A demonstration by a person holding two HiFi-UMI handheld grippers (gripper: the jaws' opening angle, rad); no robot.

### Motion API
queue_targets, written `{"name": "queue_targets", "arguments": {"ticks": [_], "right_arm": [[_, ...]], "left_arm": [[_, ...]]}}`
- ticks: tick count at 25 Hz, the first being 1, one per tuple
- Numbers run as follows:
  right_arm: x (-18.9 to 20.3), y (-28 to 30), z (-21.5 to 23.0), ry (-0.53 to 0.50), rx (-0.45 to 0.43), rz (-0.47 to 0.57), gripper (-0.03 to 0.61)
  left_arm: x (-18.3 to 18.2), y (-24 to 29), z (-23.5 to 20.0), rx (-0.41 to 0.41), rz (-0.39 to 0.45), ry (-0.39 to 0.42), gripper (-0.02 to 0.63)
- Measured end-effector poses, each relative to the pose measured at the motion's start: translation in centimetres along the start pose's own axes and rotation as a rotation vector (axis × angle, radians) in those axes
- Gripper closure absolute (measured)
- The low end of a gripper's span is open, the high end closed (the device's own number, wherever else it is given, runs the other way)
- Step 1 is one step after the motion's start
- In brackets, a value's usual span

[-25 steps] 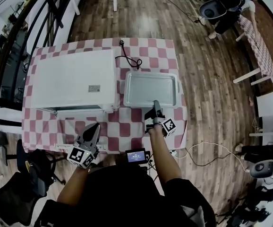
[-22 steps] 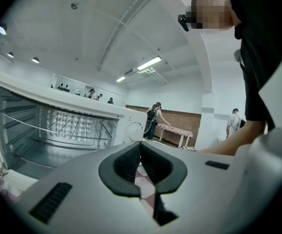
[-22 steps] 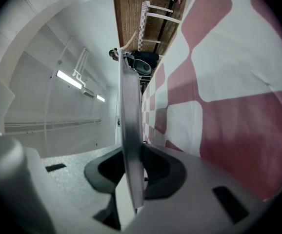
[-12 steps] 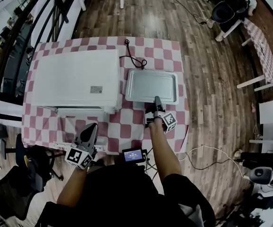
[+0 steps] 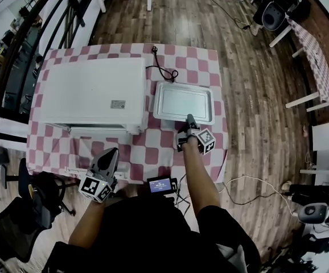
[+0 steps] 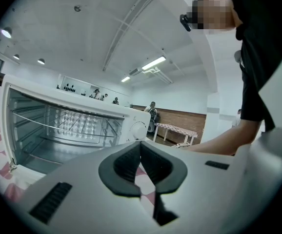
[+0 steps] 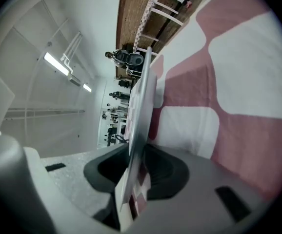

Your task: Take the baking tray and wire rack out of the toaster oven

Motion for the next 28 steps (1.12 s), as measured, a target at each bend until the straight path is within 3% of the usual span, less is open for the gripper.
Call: {"name": "queue_targets", "arguments": {"ticks": [6, 11, 16, 19, 22, 28], "right_arm": [[0.3, -1.0, 1.0, -0.045, 0.176, -0.07, 0.482], [0.9, -2.2, 0.9, -0.017, 0.19, -0.106, 0.482], [0.5, -4.0, 1.5, 0.011, 0.194, -0.069, 0.482], [0.4, -5.0, 0.4, -0.003, 0.142, -0.05, 0.482], [0.5, -6.2, -2.3, -0.08, 0.029, -0.031, 0.482], [2.3, -10.8, -10.5, -0.43, -0.229, -0.021, 0.485]], "left_arm": [[0.2, 0.3, 0.8, 0.039, -0.016, -0.012, 0.62], [0.3, 0.1, 1.2, 0.05, -0.014, -0.025, 0.62], [0.4, -0.2, 1.8, 0.074, -0.006, -0.025, 0.62], [0.1, -0.6, 1.8, 0.079, 0.004, -0.021, 0.62], [0.2, -0.8, 1.7, 0.093, 0.007, -0.019, 0.62], [-0.9, -1.6, 2.0, 0.132, 0.039, -0.001, 0.62]]}}
Point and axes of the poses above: the fingertips, and each gripper's own axes: y forward along the fingers, z to its right, x out of its underside, the point moved 6 cm from there along -y, backward along the fingers, and after that the axes turned 3 degrees about y, right-handed, at the moved point
